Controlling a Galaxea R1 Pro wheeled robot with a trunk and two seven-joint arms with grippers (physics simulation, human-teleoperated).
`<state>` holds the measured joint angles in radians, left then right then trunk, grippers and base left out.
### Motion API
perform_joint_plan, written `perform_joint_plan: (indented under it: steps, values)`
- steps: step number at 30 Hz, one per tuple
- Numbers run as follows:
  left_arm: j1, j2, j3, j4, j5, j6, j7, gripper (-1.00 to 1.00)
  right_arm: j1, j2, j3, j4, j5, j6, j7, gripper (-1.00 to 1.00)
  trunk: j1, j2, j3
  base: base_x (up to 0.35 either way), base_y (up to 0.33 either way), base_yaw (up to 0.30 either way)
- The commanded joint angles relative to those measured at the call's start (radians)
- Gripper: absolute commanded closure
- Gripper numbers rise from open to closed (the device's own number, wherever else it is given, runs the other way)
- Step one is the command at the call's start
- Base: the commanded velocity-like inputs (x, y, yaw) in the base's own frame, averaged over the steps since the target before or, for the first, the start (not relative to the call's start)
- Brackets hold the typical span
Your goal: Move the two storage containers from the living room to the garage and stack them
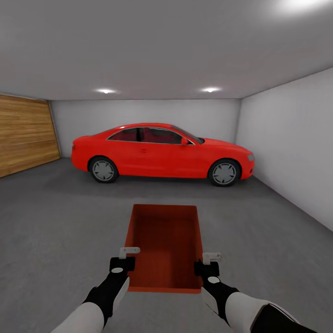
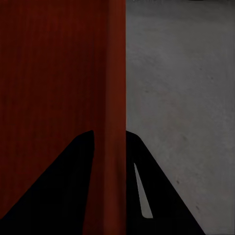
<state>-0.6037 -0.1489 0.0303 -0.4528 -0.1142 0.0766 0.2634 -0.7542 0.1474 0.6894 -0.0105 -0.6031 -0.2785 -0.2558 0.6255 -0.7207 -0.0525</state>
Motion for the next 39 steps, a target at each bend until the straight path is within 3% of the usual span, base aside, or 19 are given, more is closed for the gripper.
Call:
perform_joint_plan:
  steps: [1,39]
  values:
    - [-0.001,-0.001,0.025,-0.003,0.046,0.009,0.013,1.0,-0.001,0.021,-0.024,-0.016,0.011,0.001,0.003,1.0,0.001,-0.001,-0.002,0.321,0.0,0.0]
    - [-0.001,-0.001,0.025,-0.003,0.046,0.009,0.013,1.0,-0.001,0.02,-0.024,-0.016,0.011,0.001,0.003,1.0,0.001,-0.001,-0.002,0.321,0.0,0.0]
